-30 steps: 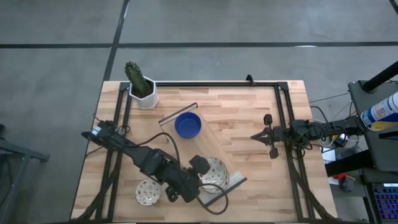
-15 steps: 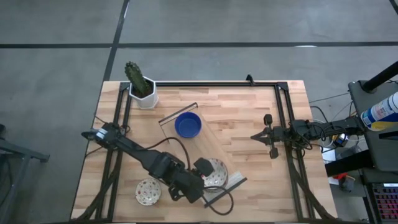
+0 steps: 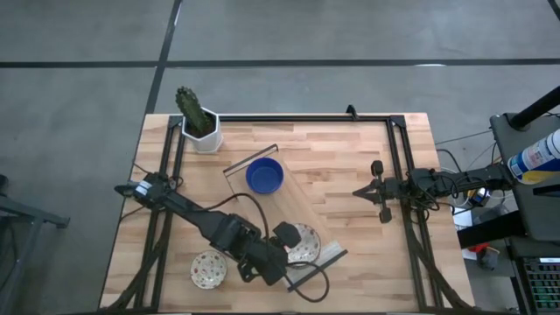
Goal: Pick & Place Mini bowls
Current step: Stack the top white patterned bowl on the white patterned bowl on the shelf
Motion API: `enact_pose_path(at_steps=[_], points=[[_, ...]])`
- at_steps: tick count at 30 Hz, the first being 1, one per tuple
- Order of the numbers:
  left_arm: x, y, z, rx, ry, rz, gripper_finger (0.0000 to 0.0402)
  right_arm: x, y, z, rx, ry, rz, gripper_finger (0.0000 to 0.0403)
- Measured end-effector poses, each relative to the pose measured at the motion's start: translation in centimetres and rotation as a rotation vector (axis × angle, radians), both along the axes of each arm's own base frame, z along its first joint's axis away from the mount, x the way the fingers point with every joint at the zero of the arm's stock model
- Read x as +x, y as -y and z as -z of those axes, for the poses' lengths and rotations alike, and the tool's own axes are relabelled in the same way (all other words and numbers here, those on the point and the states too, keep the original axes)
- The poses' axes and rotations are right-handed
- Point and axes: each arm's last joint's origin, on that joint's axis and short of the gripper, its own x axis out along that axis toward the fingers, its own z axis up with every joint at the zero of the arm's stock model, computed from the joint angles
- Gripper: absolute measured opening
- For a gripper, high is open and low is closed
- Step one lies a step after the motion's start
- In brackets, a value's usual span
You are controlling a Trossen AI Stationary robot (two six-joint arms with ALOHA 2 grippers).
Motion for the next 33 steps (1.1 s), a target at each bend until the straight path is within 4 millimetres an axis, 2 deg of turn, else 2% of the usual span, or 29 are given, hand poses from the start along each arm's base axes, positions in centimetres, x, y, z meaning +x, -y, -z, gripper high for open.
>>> enact_pose_path(at_steps=[9,18,29,33], points=[[0.0,0.0,0.0,-0.013,0.0,-0.021,0.0052,0.0,0.0,0.0,0.0,0.0,0.0,0.0008],[-0.3,-0.1,-0.6,0.017,0.017,-0.06,0.0053,0.0,0.0,0.0,0.0,0.0,0.0,0.0008],[-1.0,-0.4,-2.4,0.002,0.037,-0.11,0.0053,0.0,0.0,0.0,0.0,0.0,0.0,0.0008],[-0.9,-0.4,-2.4,-0.006,0.044,-0.115,0.0053,0.0,0.0,0.0,0.0,0.0,0.0,0.0008]])
